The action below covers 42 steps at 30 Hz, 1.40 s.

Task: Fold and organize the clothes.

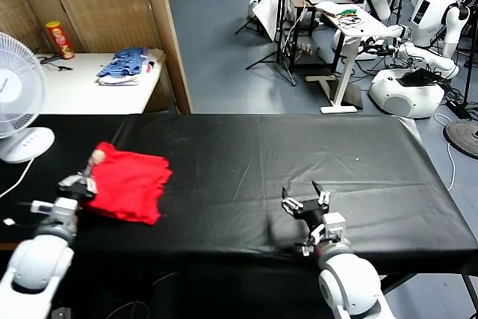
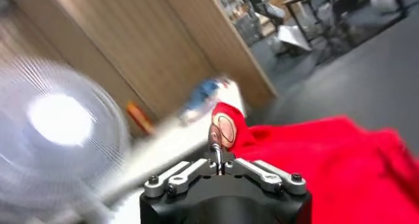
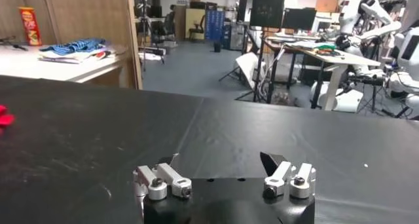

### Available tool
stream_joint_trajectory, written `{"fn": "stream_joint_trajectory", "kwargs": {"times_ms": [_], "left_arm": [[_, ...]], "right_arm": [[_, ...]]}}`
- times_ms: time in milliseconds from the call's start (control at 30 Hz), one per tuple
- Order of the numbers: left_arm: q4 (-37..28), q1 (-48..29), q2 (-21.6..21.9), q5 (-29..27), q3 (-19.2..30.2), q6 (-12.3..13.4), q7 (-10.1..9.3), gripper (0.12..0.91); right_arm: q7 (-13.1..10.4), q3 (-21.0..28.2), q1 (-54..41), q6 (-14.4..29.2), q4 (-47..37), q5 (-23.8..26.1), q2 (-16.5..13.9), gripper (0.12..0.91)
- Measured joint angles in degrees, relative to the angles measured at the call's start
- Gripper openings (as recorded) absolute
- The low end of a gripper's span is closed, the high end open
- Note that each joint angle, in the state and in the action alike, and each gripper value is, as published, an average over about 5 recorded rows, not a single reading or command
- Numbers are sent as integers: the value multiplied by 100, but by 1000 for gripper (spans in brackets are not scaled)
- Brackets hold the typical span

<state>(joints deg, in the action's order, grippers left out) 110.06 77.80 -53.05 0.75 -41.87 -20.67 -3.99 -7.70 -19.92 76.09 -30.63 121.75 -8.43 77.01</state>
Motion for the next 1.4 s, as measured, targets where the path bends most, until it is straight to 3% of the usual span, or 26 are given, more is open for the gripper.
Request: {"fn": "stream_joint_trajectory", "kwargs": {"times_ms": [100, 200, 500, 667, 767, 867, 1000, 1067, 1233, 1400], "left_arm": [[277, 74, 32, -309, -3, -68, -18, 141], [616, 130, -63, -86, 150, -138, -15, 141], [1139, -201, -853, 2423, 1376, -561, -490, 141], [853, -568, -1471, 2617, 2159, -504, -464, 141], [672, -670, -1708, 2566, 2441, -465, -326, 151], [610, -710, -1777, 2418, 2601, -401, -51, 245], [654, -684, -1719, 2319, 2661, -165, 342, 462], [719, -649, -1652, 2334, 2629, -65, 447, 562], [965, -489, -1426, 2377, 2394, 98, 397, 769], [1276, -155, -1290, 2377, 2063, 176, 234, 797]], "right_arm": [[1, -3, 39, -2, 23, 10, 5, 798], [4, -22, 90, -3, 56, 39, 8, 798], [123, -184, 396, 6, 234, 90, -11, 798], [278, -189, 604, 10, 323, 67, -73, 798], [393, -139, 642, -13, 336, -9, -128, 798], [507, -47, 597, -112, 291, -237, -196, 798], [543, 146, 414, -322, 152, -759, -227, 798], [519, 270, 259, -369, 35, -1015, -192, 798], [372, 665, -258, -394, -461, -1554, 21, 798], [267, 1064, -796, -285, -1147, -1791, 325, 794]]}}
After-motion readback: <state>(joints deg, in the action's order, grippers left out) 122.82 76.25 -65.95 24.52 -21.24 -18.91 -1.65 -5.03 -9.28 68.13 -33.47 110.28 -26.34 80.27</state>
